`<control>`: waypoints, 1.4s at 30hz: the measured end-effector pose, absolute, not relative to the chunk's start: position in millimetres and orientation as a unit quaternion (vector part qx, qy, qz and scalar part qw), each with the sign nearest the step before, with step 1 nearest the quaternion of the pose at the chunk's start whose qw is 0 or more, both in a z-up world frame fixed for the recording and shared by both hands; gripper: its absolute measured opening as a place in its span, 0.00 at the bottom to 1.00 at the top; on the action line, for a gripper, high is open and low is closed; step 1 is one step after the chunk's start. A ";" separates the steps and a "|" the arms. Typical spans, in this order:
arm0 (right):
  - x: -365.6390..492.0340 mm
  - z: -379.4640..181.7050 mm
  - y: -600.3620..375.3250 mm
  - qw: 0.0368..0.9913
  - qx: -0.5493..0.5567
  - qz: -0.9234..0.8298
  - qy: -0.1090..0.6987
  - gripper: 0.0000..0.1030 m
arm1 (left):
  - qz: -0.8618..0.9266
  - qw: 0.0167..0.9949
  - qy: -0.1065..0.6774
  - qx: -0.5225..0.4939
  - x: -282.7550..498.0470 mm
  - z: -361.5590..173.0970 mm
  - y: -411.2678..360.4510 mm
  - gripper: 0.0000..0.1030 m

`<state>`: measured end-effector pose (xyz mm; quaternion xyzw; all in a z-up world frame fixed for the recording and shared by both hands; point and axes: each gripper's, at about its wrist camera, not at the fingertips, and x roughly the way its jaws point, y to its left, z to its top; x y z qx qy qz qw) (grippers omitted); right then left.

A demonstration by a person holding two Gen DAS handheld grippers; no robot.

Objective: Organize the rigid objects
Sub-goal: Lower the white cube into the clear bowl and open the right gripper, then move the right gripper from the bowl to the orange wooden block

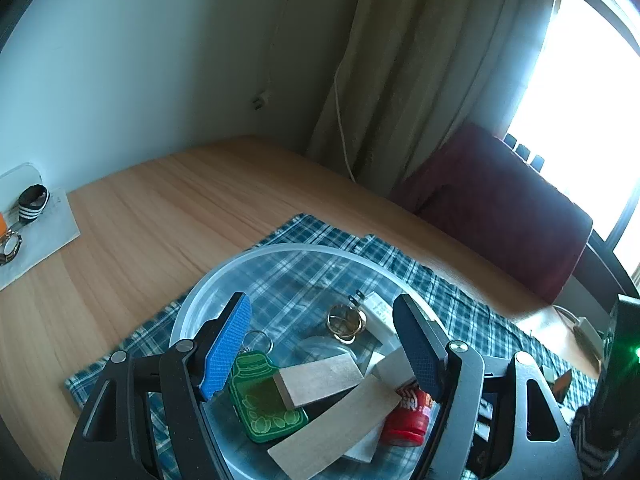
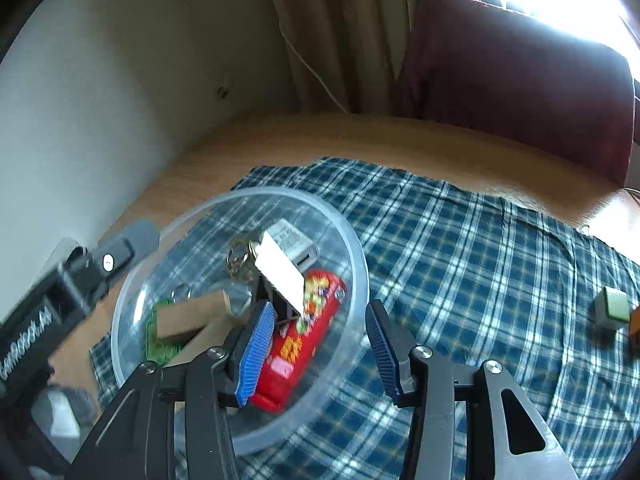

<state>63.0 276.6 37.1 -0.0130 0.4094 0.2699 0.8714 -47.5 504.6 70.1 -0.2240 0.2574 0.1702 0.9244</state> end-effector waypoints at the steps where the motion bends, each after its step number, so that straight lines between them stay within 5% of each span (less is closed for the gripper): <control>1: 63.9 37.3 277.2 0.871 -0.011 0.270 0.409 0.50 | 0.170 0.924 0.258 -0.224 -47.2 70.2 504.4 0.72; 16: 64.7 29.3 266.9 0.870 -0.005 0.258 0.420 0.53 | 0.171 0.923 0.264 -0.220 -42.9 67.5 498.6 0.72; 24: 58.9 25.4 238.7 0.870 0.012 0.244 0.428 0.67 | 0.168 0.924 0.270 -0.215 -38.5 65.3 491.5 0.81; 42: 54.1 26.0 137.8 0.889 0.046 0.158 0.428 0.68 | 0.159 0.930 0.277 -0.183 -27.3 63.7 470.3 0.82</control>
